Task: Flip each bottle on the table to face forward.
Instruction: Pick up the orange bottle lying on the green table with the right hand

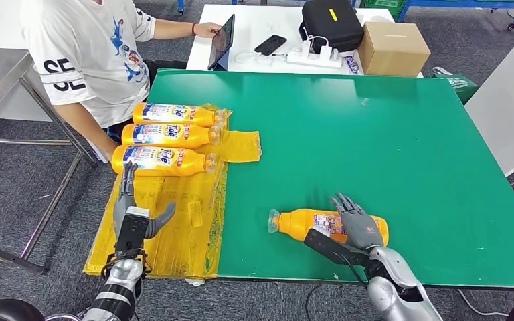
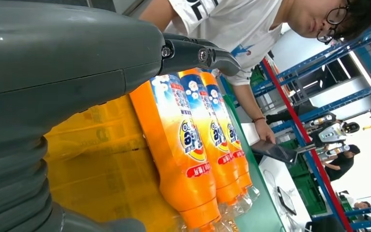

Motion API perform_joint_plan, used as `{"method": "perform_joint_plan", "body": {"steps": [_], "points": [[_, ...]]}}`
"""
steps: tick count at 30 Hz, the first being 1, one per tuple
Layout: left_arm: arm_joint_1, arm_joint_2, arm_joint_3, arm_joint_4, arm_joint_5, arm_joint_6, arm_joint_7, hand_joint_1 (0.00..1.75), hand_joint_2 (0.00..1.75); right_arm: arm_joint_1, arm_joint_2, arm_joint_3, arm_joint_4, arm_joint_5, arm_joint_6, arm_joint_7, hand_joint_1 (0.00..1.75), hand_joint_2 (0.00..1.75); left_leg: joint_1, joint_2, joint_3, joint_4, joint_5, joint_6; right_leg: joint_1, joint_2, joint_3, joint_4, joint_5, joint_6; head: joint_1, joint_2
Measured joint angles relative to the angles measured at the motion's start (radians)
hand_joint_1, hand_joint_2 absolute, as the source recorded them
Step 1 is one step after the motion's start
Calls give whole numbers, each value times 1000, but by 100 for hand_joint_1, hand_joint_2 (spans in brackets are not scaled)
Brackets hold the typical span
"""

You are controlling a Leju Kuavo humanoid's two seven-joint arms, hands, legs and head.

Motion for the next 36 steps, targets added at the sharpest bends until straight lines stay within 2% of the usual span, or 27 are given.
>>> {"method": "perform_joint_plan", "body": {"steps": [1, 2, 3, 10, 23, 25, 28, 32, 36], "points": [[-3, 0, 0, 3, 2, 0, 0, 0, 175, -5, -5, 1, 5, -9, 18, 7, 141, 175, 0, 0, 0, 0, 0, 0, 0, 0, 0, 0, 0, 0, 0, 0], [-7, 0, 0, 6, 5, 0, 0, 0, 175, -9, -12, 2, 11, -18, 35, 13, 165, 175, 0, 0, 1, 0, 0, 0, 0, 0, 0, 0, 0, 0, 0, 0], [-11, 0, 0, 11, 8, 0, 0, 0, 175, -14, -20, 4, 16, -27, 52, 18, 174, 175, 0, 0, 2, 0, 0, 0, 0, 0, 0, -1, 0, 0, 0, 0], [-35, 0, -1, 45, 25, 0, 0, 0, 175, -53, -74, 30, 43, -62, 117, 35, 175, 175, 0, -2, 11, 0, -3, 4, 0, 0, 2, -3, -3, 3, 0, 0], [-55, -3, -7, 84, 35, -5, 0, 0, 175, -72, -107, 52, 53, -84, 133, 41, 175, 175, 0, -2, 13, 0, -4, 5, 0, 0, 6, -6, -3, 4, 0, 0], [-56, -3, -7, 88, 38, -5, 0, 0, 175, -67, -103, 51, 53, -104, 92, 12, 175, 175, 0, -2, 12, 0, -4, 5, 0, 0, 10, -6, -3, 4, 0, 0], [-51, -6, -8, 89, 41, -13, 0, 0, 175, -40, -57, 30, 39, -144, -69, -94, 175, 175, 0, -1, 10, 0, -4, 5, 1, 0, 15, -5, -1, 5, 0, 0], [-39, -21, -12, 67, 68, -72, 11, 0, 175, 1, 69, -15, -37, -196, -299, -284, 175, 175, 0, 5, 4, 0, -3, 4, 1, 5, 5, -4, 2, 2, -1, 0], [-32, -47, -29, 33, 160, -218, 68, 0, 175, 3, 182, -65, -141, -254, -462, -423, 175, 175, 1, 2, -1, 0, 0, 4, 1, 3, 0, -2, 2, 2, 0, 0]]}}
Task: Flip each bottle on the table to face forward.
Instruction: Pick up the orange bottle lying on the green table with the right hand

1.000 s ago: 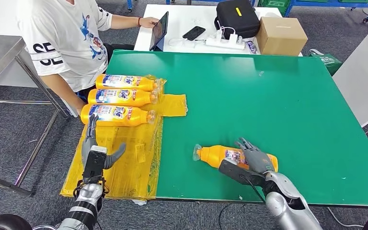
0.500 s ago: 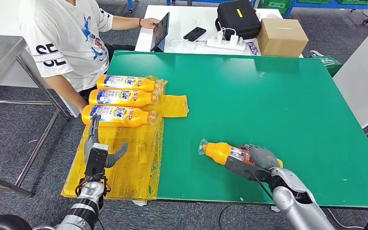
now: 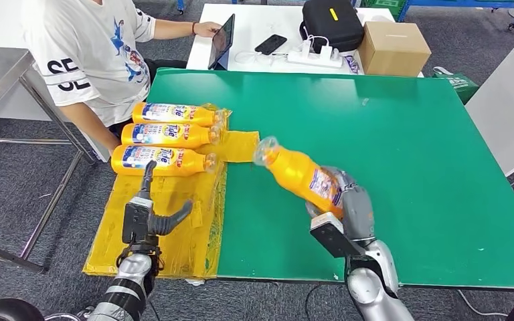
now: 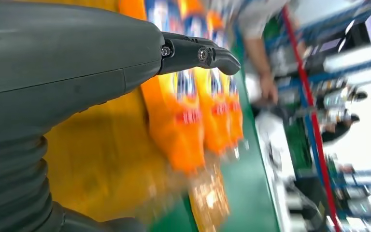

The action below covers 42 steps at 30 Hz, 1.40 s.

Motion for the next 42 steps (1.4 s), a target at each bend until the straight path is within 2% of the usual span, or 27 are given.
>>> {"method": "perform_joint_plan", "body": {"steps": [3, 8, 12, 15, 17, 27, 34, 37, 42], "points": [[0, -11, -18, -20, 47, -71, 31, 0, 175, 0, 50, -33, -55, -13, -54, -41, 175, 175, 0, 0, -2, 0, 0, 0, 0, -1, -1, 0, 0, 0, 0, 0], [-1, -17, -41, -43, 105, -153, 56, 0, 175, 4, 94, -67, -96, -20, -96, -92, 175, 175, -1, 0, -4, 0, 0, 0, -1, 0, -3, 0, 0, 0, 0, 0], [-1, -17, -73, -69, 240, -371, 111, 0, 175, 4, 115, -88, -107, -19, -127, -140, 175, 175, -1, 0, -5, 0, 0, 0, -1, 0, -3, 0, 0, 0, 0, 0], [0, -8, -103, -88, 350, -553, 140, 0, 175, 4, 122, -97, -100, -35, -101, -174, 175, 175, -1, 0, -5, 0, 0, 0, -1, 0, -3, 0, 0, 0, 0, 0], [3, 1, -119, -99, 389, -614, 144, 0, 175, 5, 129, -97, -86, -48, -80, -196, 175, 175, -1, 0, -5, 0, 0, 0, -1, 0, -4, 0, 0, 0, 0, 0], [12, 25, -150, -120, 412, -641, 147, 0, 175, 5, 151, -97, -48, -52, -65, -215, 175, 175, 0, 0, -5, 0, 0, 0, -1, 0, -4, 0, 0, 0, 0, 0], [14, 32, -177, -123, 508, -751, 170, 0, 175, 6, 194, -84, 39, -101, 19, -255, 175, 175, 0, 0, -5, 0, 0, 0, 0, 0, -4, 0, 0, 0, 0, 0], [14, 32, -200, -123, 539, -773, 175, 0, 175, 5, 229, -36, 129, -136, 9, -270, 175, 175, 1, 0, -6, 0, 0, 0, 1, 0, -5, 0, 0, 0, 0, 0], [16, 33, -254, -121, 559, -801, 174, 0, 175, -8, 271, 118, 281, -200, -28, -272, 175, 175, 1, 0, -7, 0, 0, 0, 1, 0, -6, 1, 0, 0, 0, 0]]}}
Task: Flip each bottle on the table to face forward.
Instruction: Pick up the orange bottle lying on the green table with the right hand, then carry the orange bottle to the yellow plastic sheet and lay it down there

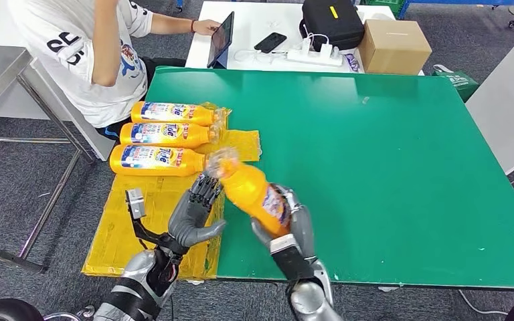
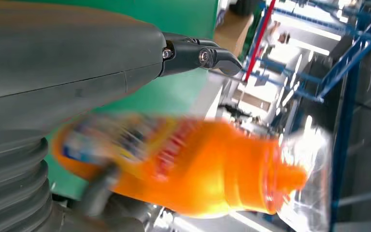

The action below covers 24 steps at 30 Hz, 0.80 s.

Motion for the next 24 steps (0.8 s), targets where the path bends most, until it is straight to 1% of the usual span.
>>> {"method": "perform_joint_plan", "body": {"steps": [4, 10, 16, 24], "points": [[2, 1, -29, 6, 21, -32, -2, 0, 175, -27, 20, 75, 83, -19, 15, -1, 175, 175, 0, 0, 0, 0, 0, 0, 0, 0, 0, 0, 0, 0, 0, 0], [2, 12, -57, 18, 38, -54, 2, 0, 175, -55, 39, 133, 156, -35, 33, -3, 175, 175, 0, 0, 0, 0, 0, 0, 0, 0, 0, 0, 0, 0, 0, 0], [-4, 30, -73, 31, 45, -59, 2, 0, 175, -87, 50, 160, 211, -35, 41, -6, 175, 175, 0, 0, 0, 0, 0, 0, 0, 0, 0, 0, 0, 0, 0, 0], [-6, 48, -85, 40, 21, -26, -2, 0, 175, -106, 64, 165, 270, -29, 50, -6, 175, 175, 0, 0, 0, 0, 0, 0, 0, 0, 0, 0, 0, 0, 0, 0]]}}
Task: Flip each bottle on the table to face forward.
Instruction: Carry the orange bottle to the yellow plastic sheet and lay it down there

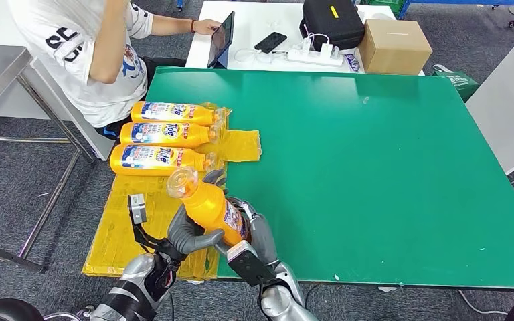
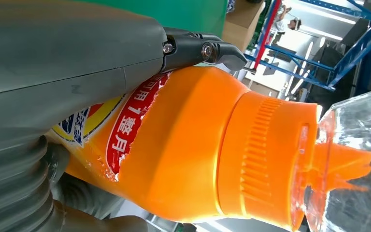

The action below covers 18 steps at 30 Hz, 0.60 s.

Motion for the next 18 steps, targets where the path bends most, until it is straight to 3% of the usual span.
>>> {"method": "perform_joint_plan", "body": {"steps": [1, 3, 5, 7, 18], "points": [[0, 1, -1, 1, -4, 10, 0, 1, 175, -2, 2, 1, 7, 3, 1, 0, 175, 175, 0, 0, 0, 0, 0, 0, 0, 0, 0, 0, 0, 0, 0, 0], [-1, 2, -3, 5, -23, 40, -1, 18, 175, -8, 6, 3, 26, 14, 3, 0, 175, 175, 0, 0, 0, 0, 0, 0, 0, 0, 0, 0, 0, 0, 0, 0], [-2, 2, -4, 10, -47, 75, -4, 100, 175, -13, 12, 7, 48, 23, 4, 0, 175, 175, 0, 0, 0, 0, 0, 0, 0, 0, 0, 0, 0, 0, 0, 0], [-2, 2, -4, 14, -66, 100, -9, 170, 175, -19, 17, 9, 70, 28, 4, 0, 175, 175, 0, 0, 0, 0, 0, 0, 0, 0, 0, 0, 0, 0, 0, 0], [-3, 2, -1, 16, -96, 147, -14, 175, 175, -40, 27, 10, 118, 32, 5, -2, 175, 175, 0, 1, 1, 0, 0, 0, 0, 0, 0, 0, 0, 0, 0, 0]]}}
